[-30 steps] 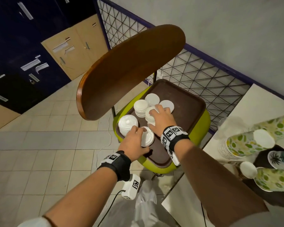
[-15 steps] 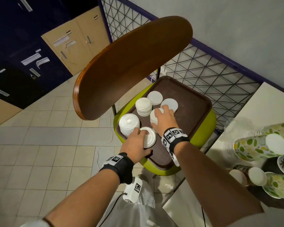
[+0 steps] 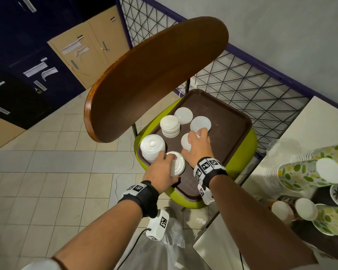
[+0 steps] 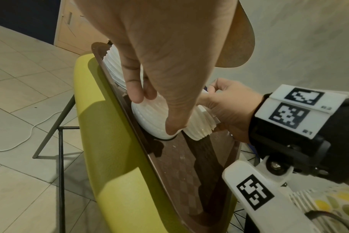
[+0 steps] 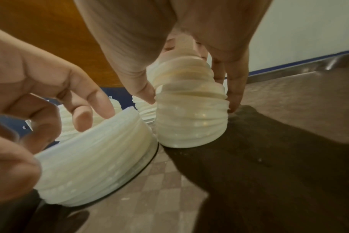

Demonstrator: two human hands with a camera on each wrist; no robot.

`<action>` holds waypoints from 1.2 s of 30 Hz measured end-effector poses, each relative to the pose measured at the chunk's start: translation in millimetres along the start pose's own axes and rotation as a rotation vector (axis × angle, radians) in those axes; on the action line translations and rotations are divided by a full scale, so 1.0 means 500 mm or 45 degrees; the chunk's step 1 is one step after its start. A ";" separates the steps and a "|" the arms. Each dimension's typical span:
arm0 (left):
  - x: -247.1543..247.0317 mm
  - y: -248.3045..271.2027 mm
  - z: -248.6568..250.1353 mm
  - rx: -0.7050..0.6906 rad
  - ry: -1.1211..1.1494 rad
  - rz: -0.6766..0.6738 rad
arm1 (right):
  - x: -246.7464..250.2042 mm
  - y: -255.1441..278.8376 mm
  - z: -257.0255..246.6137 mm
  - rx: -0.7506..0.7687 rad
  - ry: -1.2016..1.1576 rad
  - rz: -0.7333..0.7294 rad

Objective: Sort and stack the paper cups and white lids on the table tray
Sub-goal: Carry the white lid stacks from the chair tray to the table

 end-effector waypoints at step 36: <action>0.018 -0.154 0.108 0.160 0.401 -0.030 | 0.004 0.064 0.054 -0.318 -0.089 -0.060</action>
Point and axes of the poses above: each hand's wrist, its own y-axis away from the middle knuckle, its own x-axis out of the back of the hand, z = x × y, the point moved 2 cm from there along -y, towards the middle knuckle, and after that the axes turned 4 degrees about y, right-handed, at the moved point
